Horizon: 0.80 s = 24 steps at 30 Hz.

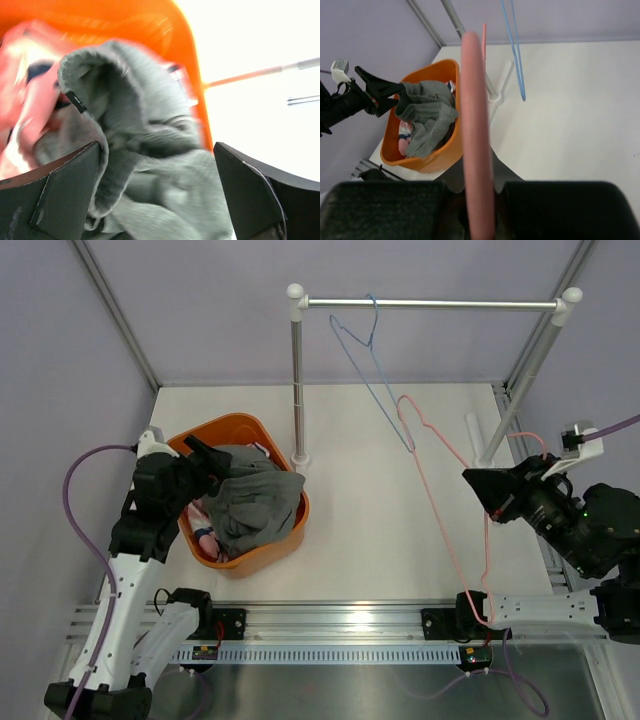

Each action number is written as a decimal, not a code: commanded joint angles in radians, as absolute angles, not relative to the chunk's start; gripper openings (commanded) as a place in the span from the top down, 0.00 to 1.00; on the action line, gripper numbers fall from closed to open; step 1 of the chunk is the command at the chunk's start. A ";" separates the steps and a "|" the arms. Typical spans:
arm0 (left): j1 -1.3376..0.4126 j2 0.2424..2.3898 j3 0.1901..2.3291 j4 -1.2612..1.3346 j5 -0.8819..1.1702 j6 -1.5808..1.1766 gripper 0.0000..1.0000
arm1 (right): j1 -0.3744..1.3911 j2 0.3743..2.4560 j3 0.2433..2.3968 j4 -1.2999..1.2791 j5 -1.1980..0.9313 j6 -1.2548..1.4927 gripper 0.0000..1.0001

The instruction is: Remove the shorts from the hanger

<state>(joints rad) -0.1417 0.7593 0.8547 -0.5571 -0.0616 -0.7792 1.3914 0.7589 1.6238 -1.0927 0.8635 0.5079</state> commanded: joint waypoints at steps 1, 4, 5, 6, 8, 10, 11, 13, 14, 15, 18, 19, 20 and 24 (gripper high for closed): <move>-0.138 0.739 0.962 -0.552 -0.006 -0.727 0.01 | 1.385 0.746 1.641 -0.968 0.972 0.413 1.00; -0.140 0.745 1.018 -0.580 0.069 -0.683 0.01 | 1.385 0.784 1.634 -0.957 1.086 0.374 1.00; -0.140 0.736 1.032 -0.584 0.096 -0.677 0.01 | 1.385 0.804 1.637 -0.972 1.142 0.367 1.00; -0.140 0.730 1.034 -0.572 0.119 -0.660 0.01 | 1.385 0.845 1.650 -0.986 1.175 0.362 1.00; -0.146 0.710 1.034 -0.557 0.184 -0.647 0.01 | 1.382 0.886 1.686 -1.062 1.274 0.383 1.00; -0.155 0.700 1.039 -0.549 0.210 -0.627 0.01 | 1.353 0.919 1.723 -1.062 1.295 0.342 1.00; -0.170 0.695 1.040 -0.549 0.227 -0.620 0.01 | 1.329 0.920 1.720 -0.972 1.255 0.293 1.00; -0.190 0.684 1.045 -0.555 0.238 -0.603 0.01 | 1.231 0.936 1.709 -0.898 1.180 0.189 1.00; -0.204 0.683 1.045 -0.555 0.239 -0.597 0.01 | 1.189 0.952 1.713 -0.879 1.095 0.178 1.00; -0.230 0.670 1.045 -0.560 0.236 -0.586 0.01 | 1.143 0.998 1.739 -0.887 1.038 0.169 1.00; -0.273 0.647 1.026 -0.560 0.239 -0.563 0.01 | 0.933 1.074 1.779 -0.890 0.797 0.154 1.00; -0.279 0.629 1.010 -0.560 0.245 -0.557 0.01 | 0.873 1.112 1.782 -0.878 0.732 0.146 1.00; -0.290 0.615 0.997 -0.564 0.262 -0.549 0.01 | 0.748 1.127 1.784 -0.841 0.580 0.143 1.00; -0.298 0.534 0.922 -0.587 0.279 -0.522 0.01 | 0.462 1.230 1.833 -0.775 0.202 0.163 1.00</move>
